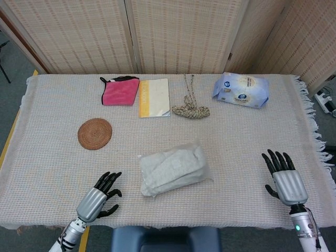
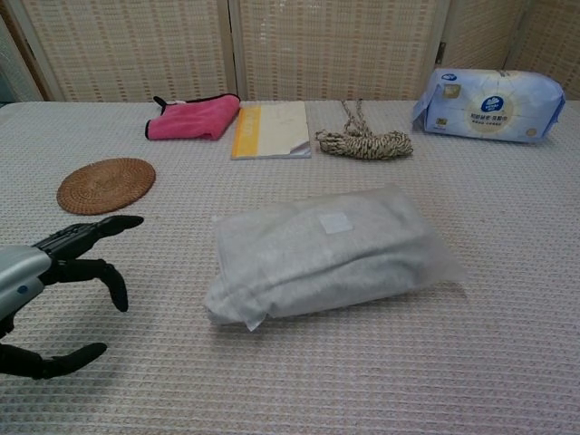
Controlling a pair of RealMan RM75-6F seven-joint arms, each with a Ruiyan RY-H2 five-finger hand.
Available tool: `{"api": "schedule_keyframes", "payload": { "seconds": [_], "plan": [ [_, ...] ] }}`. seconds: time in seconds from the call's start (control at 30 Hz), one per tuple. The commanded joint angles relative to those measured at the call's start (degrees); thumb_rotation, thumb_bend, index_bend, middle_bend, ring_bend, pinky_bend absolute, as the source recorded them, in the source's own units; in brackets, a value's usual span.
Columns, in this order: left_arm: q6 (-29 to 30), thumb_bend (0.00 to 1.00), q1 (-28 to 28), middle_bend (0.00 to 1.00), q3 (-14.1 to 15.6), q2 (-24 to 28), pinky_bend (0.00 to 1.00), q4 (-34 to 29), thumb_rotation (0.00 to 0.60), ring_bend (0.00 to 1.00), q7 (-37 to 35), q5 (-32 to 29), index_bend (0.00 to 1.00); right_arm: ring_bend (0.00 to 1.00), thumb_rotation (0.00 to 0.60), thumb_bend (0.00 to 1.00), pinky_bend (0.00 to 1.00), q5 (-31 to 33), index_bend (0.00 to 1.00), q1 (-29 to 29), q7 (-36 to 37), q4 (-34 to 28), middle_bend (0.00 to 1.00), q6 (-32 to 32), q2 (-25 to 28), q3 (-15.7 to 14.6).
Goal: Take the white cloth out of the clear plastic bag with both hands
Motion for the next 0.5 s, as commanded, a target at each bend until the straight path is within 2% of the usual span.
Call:
{"api": "schedule_keyframes", "payload": {
  "seconds": [0.03, 0.27, 0.5],
  "plan": [
    [0.1, 0.41, -1.2, 0.03, -0.6, -4.0, 0.0, 2.3, 0.6, 0.0, 2.2, 0.3, 0.46, 0.0, 0.6, 0.18, 0.0, 0.0, 0.0, 0.0, 0.0, 0.0, 0.0, -0.1, 0.0, 0.0],
    [1.1, 0.43, -2.8, 0.03, -0.7, -7.0, 0.0, 3.2, 0.6, 0.0, 1.4, 0.9, 0.46, 0.0, 0.6, 0.18, 0.0, 0.6, 0.0, 0.4, 0.2, -0.1, 0.0, -1.0, 0.2, 0.0],
    [-0.1, 0.36, -4.3, 0.03, -0.5, -9.9, 0.0, 4.2, 0.6, 0.0, 2.4, 0.6, 0.45, 0.0, 0.6, 0.18, 0.0, 1.0, 0.0, 0.5, -0.1, -0.3, 0.0, -1.4, 0.2, 0.0]
  ]
}}
